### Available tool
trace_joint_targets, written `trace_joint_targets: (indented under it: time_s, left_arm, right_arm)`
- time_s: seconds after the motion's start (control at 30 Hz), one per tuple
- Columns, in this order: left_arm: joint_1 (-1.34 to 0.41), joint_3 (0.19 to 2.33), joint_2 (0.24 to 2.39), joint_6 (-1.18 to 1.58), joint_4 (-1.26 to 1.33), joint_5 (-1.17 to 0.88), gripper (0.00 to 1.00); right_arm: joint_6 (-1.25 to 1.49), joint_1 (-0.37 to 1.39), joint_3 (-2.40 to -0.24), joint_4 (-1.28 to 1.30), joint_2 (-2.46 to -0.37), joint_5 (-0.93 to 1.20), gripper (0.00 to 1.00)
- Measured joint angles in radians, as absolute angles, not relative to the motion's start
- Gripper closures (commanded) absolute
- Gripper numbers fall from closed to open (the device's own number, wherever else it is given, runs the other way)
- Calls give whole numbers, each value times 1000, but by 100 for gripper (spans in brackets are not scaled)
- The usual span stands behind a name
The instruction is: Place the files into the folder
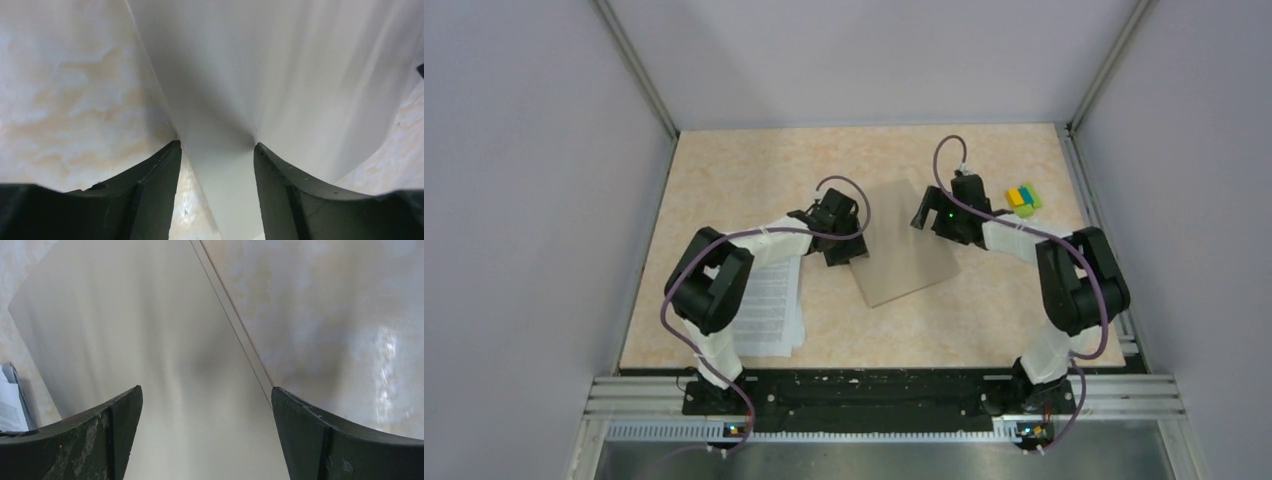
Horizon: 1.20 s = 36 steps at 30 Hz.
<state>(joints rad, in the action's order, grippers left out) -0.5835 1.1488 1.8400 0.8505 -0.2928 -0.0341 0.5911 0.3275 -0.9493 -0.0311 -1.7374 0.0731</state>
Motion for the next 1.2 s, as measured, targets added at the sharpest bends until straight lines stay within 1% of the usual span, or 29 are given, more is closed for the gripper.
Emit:
trace_joint_targets:
  time_s: [0.07,0.2,0.37,0.5,0.63,0.73,1.0,1.2]
  left_arm:
    - [-606,1128,1805,861,-323,-14,33]
    - [-603,1149,1734,839,-388,60,29]
    - [-563,1297,1726,762,-434,120,29]
    - [-472,1435,1769,680,-443,97,30]
    - [-376,1589,1880,595,-419,48,30]
    - [-316,1653,1971,543,-385,-23,29]
    - [-255,1753,2200,501,-353,-204,29]
    - [-257,1814,2263,509,-356,-266,30]
  right_arm:
    - [600,334,-947,43,-1692,55,1]
    - [651,358,-896,142,-1511,23,1]
    - [765,492,-771,189,-1258,-9,2]
    - [907,617,-643,192,-1136,-6,3]
    - [1040,741,-540,152,-1081,-18,4]
    - [1127,786,-459,63,-1060,-19,4]
    - [1258,797,-300,-214,-1092,-40,11]
    - [1315,798,-259,-412,-1177,-57,14]
